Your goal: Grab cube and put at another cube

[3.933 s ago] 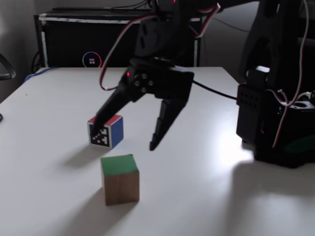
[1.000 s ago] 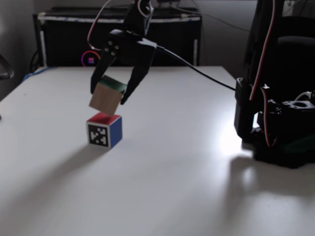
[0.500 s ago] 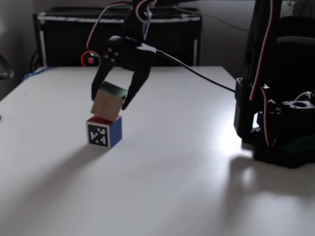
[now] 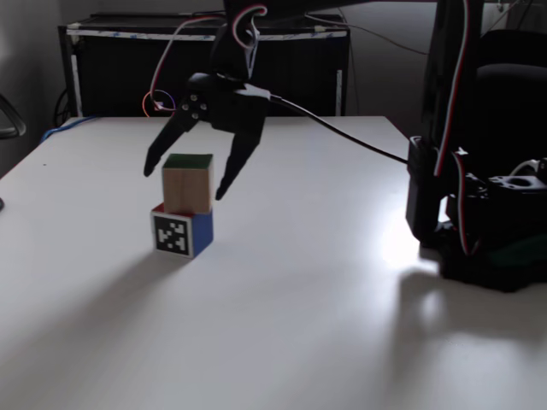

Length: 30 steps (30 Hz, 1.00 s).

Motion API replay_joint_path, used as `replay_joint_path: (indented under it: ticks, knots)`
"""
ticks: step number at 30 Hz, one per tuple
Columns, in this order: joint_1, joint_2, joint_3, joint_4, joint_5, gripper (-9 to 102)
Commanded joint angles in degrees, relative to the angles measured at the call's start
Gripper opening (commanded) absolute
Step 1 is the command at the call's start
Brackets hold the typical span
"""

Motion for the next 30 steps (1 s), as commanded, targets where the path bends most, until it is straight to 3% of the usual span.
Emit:
replay_joint_path:
  ticks: [1,7,12,16,23,30]
  knots:
    - [-0.62,5.19,-1.49,0.53,0.53,46]
    - [-3.78,23.47,3.69,6.24,3.52,48]
    - [-9.76,63.19,19.69,11.6,6.15,49]
    - [-10.55,92.02,41.84,7.21,2.29,34]
    - [-0.44,98.26,65.48,-4.92,0.0,0]
    - [-0.44,98.26,76.46,-8.09,-2.29,0]
